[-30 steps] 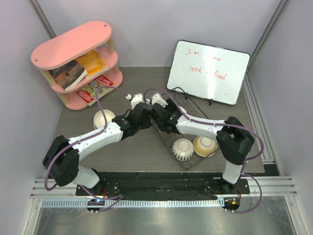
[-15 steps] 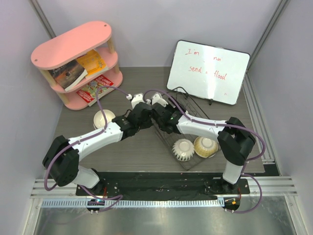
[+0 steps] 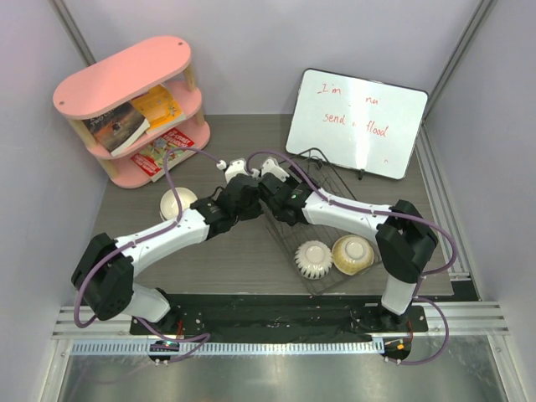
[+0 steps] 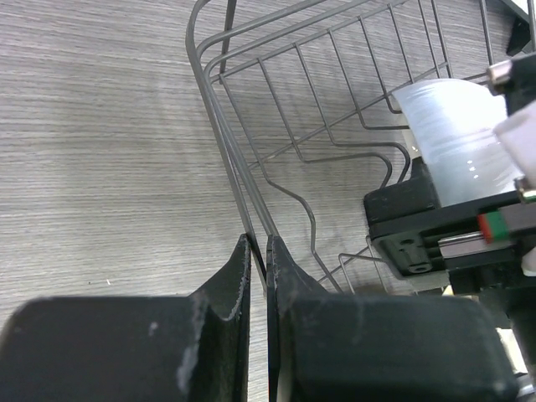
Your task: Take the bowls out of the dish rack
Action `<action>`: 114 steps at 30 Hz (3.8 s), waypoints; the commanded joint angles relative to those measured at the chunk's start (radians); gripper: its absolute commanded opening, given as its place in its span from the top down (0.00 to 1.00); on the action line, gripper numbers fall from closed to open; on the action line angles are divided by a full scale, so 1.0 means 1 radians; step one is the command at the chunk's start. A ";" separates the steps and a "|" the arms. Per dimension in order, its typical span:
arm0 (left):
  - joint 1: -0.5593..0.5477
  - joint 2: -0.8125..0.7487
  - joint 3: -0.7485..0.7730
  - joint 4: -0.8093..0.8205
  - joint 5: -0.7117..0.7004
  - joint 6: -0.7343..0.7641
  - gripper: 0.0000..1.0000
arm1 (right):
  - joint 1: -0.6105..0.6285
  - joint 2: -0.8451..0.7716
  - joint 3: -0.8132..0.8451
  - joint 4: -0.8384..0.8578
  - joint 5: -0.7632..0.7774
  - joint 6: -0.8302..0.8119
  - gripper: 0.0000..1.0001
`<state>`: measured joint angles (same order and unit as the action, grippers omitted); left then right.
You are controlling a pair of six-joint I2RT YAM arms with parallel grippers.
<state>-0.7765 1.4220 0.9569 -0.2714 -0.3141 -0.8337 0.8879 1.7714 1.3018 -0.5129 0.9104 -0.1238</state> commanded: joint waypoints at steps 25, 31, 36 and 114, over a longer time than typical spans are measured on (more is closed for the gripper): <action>-0.004 0.031 -0.023 -0.342 -0.085 0.099 1.00 | -0.063 -0.029 0.128 -0.081 0.151 -0.005 0.99; -0.003 0.066 0.035 -0.384 -0.111 0.088 1.00 | -0.026 -0.070 0.157 -0.140 0.064 0.030 0.99; 0.011 0.100 0.088 -0.426 -0.143 0.071 1.00 | -0.021 -0.136 0.174 -0.174 0.015 0.064 0.99; -0.116 -0.254 0.290 -0.802 -0.598 -0.154 0.42 | -0.012 -0.024 0.485 -0.105 -0.355 0.128 0.99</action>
<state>-0.9028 1.2869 1.1835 -0.9894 -0.7620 -0.9791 0.7815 1.7733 1.7855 -0.6601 0.5858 -0.0147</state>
